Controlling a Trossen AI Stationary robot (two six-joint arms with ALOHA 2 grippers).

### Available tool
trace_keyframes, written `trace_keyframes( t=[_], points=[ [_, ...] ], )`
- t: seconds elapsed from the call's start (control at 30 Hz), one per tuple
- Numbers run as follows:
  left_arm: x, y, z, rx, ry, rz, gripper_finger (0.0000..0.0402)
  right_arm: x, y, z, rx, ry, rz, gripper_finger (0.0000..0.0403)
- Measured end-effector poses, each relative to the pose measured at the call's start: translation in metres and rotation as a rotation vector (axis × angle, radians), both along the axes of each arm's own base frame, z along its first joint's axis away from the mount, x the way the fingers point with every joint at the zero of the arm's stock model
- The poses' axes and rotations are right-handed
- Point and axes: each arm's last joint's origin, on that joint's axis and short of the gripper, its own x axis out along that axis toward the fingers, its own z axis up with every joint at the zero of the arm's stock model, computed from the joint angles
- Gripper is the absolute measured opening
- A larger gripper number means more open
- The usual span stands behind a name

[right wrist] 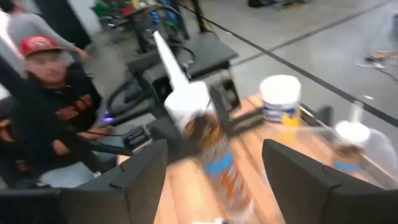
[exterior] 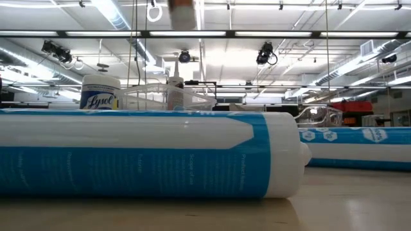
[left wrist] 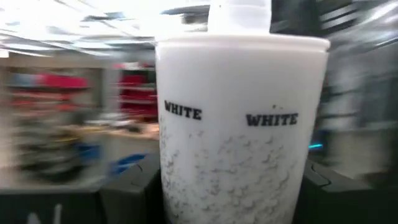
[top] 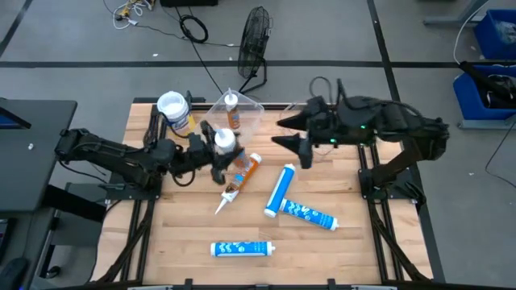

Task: Pick & place silicon tubes, Sealant and Lysol wipes
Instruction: Put the bottom brown sealant into the white transparent bin

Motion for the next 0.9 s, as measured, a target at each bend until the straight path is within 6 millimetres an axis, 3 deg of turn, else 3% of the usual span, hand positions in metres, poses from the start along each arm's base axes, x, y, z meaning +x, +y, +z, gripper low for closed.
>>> trace_keyframes(
  t=[0.13, 0.47, 0.63, 0.8, 0.9],
  points=[
    [-0.007, 0.012, -0.001, 0.032, 0.101, 0.192, 0.021, -0.011, 0.007, -0.004, -0.016, 0.057, -0.09, 0.0246],
    [-0.01, 0.045, -0.01, 0.06, 0.242, 0.269, 0.0209, 0.002, 0.019, -0.023, -0.063, 0.125, -0.28, 0.0181],
    [-0.01, 0.06, -0.014, 0.061, 0.255, 0.258, 0.0209, 0.008, 0.017, -0.031, -0.032, 0.146, -0.379, 0.0116],
    [-0.013, 0.076, -0.034, 0.029, 0.286, 0.216, 0.0209, 0.014, 0.019, -0.036, -0.03, 0.159, -0.38, 0.0023],
    [-0.016, 0.083, -0.046, 0.018, 0.274, 0.227, 0.021, 0.02, 0.02, -0.04, -0.024, 0.165, -0.382, 0.0009]
  ],
)
